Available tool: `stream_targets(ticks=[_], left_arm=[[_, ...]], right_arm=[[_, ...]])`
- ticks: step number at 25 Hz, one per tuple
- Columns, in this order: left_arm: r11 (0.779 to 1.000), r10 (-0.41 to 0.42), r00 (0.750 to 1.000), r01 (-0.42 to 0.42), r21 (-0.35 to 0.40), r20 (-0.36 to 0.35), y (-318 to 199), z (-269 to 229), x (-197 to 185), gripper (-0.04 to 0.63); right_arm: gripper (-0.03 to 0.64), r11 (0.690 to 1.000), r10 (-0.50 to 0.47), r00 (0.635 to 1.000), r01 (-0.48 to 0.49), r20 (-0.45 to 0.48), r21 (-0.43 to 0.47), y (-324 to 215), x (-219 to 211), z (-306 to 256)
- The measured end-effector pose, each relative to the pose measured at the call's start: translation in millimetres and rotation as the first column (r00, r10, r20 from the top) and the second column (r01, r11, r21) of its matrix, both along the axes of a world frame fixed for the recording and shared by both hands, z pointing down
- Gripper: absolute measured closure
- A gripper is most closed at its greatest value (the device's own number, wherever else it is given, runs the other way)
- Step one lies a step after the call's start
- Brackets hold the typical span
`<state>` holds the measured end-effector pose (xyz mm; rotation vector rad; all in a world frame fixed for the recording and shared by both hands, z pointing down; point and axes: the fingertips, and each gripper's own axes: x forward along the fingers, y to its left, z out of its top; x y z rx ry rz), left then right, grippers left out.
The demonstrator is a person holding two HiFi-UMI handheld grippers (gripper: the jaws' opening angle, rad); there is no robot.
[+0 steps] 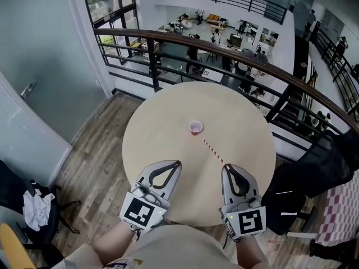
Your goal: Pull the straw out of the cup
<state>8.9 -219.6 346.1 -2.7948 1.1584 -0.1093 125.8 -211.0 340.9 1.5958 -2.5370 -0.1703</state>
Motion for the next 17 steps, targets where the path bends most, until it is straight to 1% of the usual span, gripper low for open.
stream_targets(ticks=[7, 17], left_arm=[[1.000, -0.016, 1.000, 0.016, -0.001, -0.001, -2, 0, -9, 0.581], [1.000, -0.013, 1.000, 0.013, -0.009, 0.003, -5, 4, -10, 0.581]], right_arm=[[0.581, 1.000, -0.022, 1.000, 0.022, -0.003, -0.006, -2, -10, 1], [0.581, 1.000, -0.027, 1.000, 0.027, 0.002, -0.013, -4, -13, 3]])
